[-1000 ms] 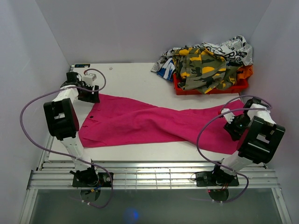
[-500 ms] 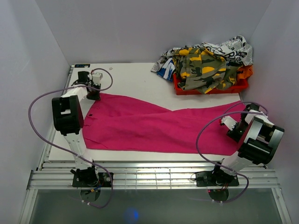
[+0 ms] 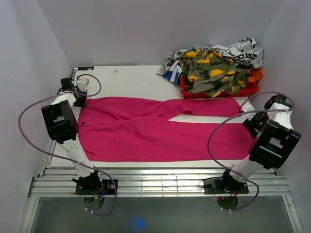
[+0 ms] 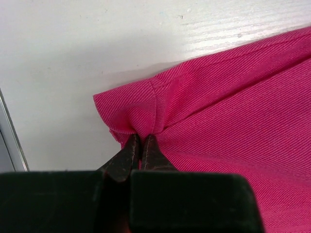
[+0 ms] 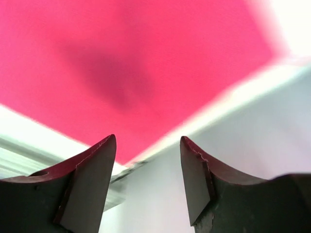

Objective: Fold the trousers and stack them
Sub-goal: Flatten the trousers out

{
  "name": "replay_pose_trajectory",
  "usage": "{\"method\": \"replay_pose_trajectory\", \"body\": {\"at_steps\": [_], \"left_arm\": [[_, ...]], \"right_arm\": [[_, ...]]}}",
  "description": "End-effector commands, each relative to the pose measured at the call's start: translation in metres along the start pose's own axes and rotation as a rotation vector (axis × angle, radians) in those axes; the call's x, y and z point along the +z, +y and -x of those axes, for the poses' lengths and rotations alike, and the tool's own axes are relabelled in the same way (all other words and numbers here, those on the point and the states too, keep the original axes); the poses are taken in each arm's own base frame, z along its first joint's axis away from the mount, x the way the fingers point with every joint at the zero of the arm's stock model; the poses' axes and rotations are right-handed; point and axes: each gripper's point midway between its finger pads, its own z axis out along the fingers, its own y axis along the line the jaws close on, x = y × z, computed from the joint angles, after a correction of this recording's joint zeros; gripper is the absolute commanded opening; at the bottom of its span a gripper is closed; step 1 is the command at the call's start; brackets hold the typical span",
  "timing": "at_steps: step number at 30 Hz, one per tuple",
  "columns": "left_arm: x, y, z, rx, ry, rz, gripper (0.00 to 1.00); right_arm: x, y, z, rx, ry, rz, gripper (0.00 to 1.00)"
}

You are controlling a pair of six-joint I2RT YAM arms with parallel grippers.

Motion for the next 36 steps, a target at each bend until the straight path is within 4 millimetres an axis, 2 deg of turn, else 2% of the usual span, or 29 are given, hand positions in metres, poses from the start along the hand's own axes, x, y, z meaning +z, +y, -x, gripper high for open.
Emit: {"method": "replay_pose_trajectory", "body": {"at_steps": [1, 2, 3, 6, 9, 11, 12, 13, 15, 21, 24, 25, 27, 28, 29, 31, 34, 36], "left_arm": [[-0.017, -0.005, 0.014, 0.084, -0.041, -0.006, 0.00], [-0.016, -0.005, 0.014, 0.089, -0.040, -0.005, 0.00], [-0.016, -0.005, 0.015, 0.091, -0.042, -0.006, 0.00], [-0.016, -0.006, 0.017, 0.100, -0.039, -0.011, 0.00], [-0.017, -0.005, 0.019, 0.114, -0.039, -0.006, 0.00], [-0.015, -0.003, 0.018, 0.116, -0.032, -0.001, 0.00], [-0.016, -0.003, 0.018, 0.117, -0.030, 0.000, 0.00], [-0.016, -0.003, 0.018, 0.117, -0.028, -0.001, 0.00], [-0.018, -0.004, 0.017, 0.116, -0.027, -0.002, 0.00], [-0.020, -0.006, 0.012, 0.120, -0.019, -0.002, 0.00], [-0.021, -0.008, 0.007, 0.121, -0.009, -0.007, 0.00], [-0.021, -0.009, 0.006, 0.121, -0.006, -0.007, 0.00], [-0.020, -0.009, 0.004, 0.119, -0.003, -0.009, 0.00], [-0.019, -0.009, 0.002, 0.119, 0.002, -0.007, 0.00], [-0.019, -0.009, 0.002, 0.120, 0.003, -0.007, 0.00], [-0.020, -0.008, 0.002, 0.119, 0.004, -0.001, 0.00], [-0.020, -0.007, 0.000, 0.119, 0.008, 0.001, 0.00], [-0.018, -0.006, -0.001, 0.117, 0.012, 0.002, 0.00]], "right_arm": [[-0.067, -0.046, 0.071, 0.155, -0.372, -0.072, 0.62], [-0.090, -0.063, 0.091, 0.150, -0.469, -0.119, 0.66], [-0.097, -0.071, 0.099, 0.156, -0.502, -0.141, 0.66], [-0.099, -0.086, 0.129, 0.118, -0.545, -0.182, 0.66], [-0.075, -0.094, 0.139, 0.071, -0.494, -0.191, 0.63], [-0.059, -0.102, 0.141, 0.107, -0.468, -0.187, 0.63], [-0.057, -0.112, 0.146, 0.172, -0.488, -0.205, 0.63], [-0.048, -0.117, 0.147, 0.222, -0.489, -0.187, 0.64], [-0.036, -0.125, 0.149, 0.341, -0.494, -0.167, 0.70], [-0.013, -0.137, 0.153, 0.569, -0.551, -0.191, 0.78], [-0.006, -0.145, 0.154, 0.633, -0.569, -0.206, 0.79], [0.003, -0.144, 0.155, 0.642, -0.565, -0.185, 0.78], [0.009, -0.144, 0.159, 0.666, -0.584, -0.140, 0.75], [0.022, -0.140, 0.159, 0.675, -0.569, -0.101, 0.72], [0.026, -0.137, 0.161, 0.677, -0.567, -0.069, 0.65], [0.034, -0.132, 0.159, 0.699, -0.542, -0.012, 0.59], [0.040, -0.123, 0.155, 0.703, -0.530, 0.052, 0.57], [0.040, -0.119, 0.150, 0.690, -0.516, 0.075, 0.47]]}}
